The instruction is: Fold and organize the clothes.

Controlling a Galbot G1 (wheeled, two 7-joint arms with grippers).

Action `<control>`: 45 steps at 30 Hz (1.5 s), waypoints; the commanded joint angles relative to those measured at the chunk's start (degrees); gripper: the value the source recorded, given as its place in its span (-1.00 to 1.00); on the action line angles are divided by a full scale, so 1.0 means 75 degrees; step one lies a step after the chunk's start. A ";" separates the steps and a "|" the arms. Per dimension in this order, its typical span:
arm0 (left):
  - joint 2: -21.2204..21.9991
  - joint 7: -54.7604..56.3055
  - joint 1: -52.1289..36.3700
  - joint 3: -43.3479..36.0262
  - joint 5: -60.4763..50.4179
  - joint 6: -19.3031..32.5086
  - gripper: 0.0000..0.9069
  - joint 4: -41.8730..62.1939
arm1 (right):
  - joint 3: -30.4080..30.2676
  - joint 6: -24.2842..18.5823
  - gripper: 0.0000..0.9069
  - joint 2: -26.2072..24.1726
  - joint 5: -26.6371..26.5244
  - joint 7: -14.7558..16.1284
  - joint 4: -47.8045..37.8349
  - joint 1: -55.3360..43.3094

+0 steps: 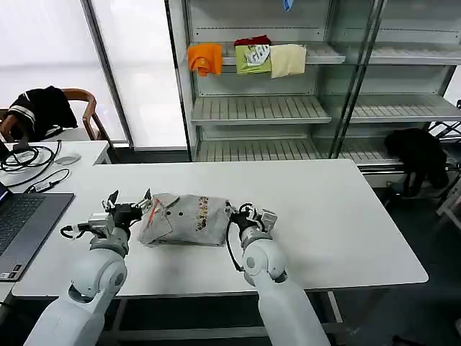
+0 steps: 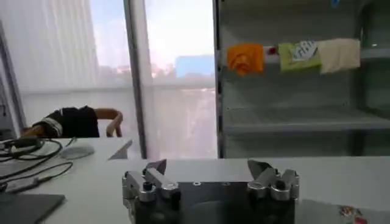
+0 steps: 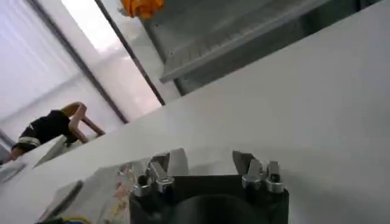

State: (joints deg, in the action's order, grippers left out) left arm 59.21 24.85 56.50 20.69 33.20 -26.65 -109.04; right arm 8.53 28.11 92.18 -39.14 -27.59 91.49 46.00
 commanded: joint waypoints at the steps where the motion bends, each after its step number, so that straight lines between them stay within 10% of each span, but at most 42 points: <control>1: -0.0002 0.0019 0.0085 0.0074 -0.0011 -0.0013 1.00 0.0077 | -0.0042 -0.0012 0.78 0.0375 -0.0112 0.0176 -0.0760 -0.0222; 21: 0.0149 -0.0008 0.0228 -0.0139 -0.0162 0.0021 1.00 0.0167 | -0.0552 0.0087 0.82 0.0375 -0.0033 0.0364 -0.0538 -0.0242; 24: 0.0160 -0.0008 0.0239 -0.0151 -0.0190 0.0038 1.00 0.0207 | -0.0573 0.0095 0.44 0.0375 -0.0030 0.0387 -0.0533 -0.0213; 28: 0.0168 -0.0008 0.0222 -0.0169 -0.0192 0.0048 1.00 0.0246 | -0.0532 0.0113 -1.00 0.0375 -0.0006 0.0419 -0.0492 -0.0158; 45: 0.0167 -0.0011 0.0216 -0.0038 -0.0154 0.0053 1.00 0.0299 | -0.0637 0.0341 -1.00 0.0301 0.0022 0.0472 -0.0323 -0.0238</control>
State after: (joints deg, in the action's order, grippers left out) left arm 60.69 24.83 58.00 19.51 31.87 -26.19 -106.71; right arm 4.03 29.55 92.19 -38.54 -24.27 88.46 44.93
